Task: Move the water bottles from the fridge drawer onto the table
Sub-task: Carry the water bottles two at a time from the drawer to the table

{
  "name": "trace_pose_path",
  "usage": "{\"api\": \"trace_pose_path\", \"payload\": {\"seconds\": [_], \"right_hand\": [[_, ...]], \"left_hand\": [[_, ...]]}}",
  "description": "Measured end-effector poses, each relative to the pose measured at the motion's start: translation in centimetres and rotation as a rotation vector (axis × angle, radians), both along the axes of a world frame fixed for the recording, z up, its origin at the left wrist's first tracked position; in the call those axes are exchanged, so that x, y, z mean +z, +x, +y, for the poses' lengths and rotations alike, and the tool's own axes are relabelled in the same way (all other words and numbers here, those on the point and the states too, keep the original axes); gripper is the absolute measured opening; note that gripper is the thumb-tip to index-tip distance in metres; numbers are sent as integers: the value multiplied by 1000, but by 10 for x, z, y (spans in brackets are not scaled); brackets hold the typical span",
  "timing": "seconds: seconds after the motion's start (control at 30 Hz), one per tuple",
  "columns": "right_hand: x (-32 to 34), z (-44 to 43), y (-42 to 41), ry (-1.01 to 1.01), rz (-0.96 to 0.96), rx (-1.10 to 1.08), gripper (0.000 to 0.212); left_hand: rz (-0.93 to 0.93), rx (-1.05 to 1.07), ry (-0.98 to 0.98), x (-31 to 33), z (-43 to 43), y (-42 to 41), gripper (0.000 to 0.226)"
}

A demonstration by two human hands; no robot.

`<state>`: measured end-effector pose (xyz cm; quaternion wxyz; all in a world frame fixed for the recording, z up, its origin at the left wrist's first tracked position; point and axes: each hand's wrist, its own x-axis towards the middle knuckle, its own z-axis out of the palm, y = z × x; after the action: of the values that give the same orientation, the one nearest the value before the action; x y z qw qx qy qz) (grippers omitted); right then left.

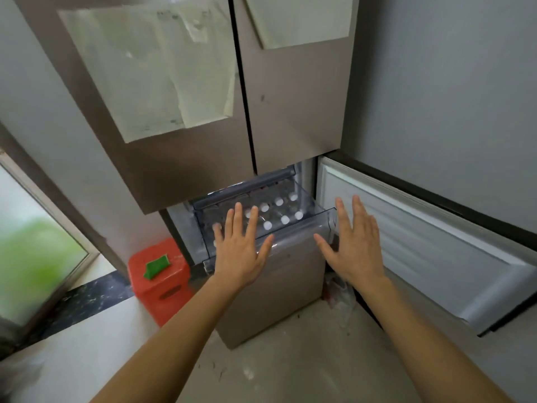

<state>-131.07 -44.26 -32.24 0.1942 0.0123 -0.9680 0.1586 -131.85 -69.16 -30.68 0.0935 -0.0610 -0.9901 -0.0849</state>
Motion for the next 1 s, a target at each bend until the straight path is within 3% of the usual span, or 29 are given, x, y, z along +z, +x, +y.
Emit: {"api": "trace_pose_path", "payload": {"seconds": [0.2,0.47,0.8,1.0], "right_hand": [[-28,15,-109,16,-194,166,90],[-52,-10,-209,-26,-295,292,80],[-94,-81,-275,-110,-488,400,66],[-115,-122,-306,-220,-621,310,59]], "left_hand": [[-145,165,-8,-17,10,-69,77],[-273,319,50,-42,0,-130,78],[-433,358,155,-103,-44,-202,75],[-496,321,210,-137,-62,-232,72]]}}
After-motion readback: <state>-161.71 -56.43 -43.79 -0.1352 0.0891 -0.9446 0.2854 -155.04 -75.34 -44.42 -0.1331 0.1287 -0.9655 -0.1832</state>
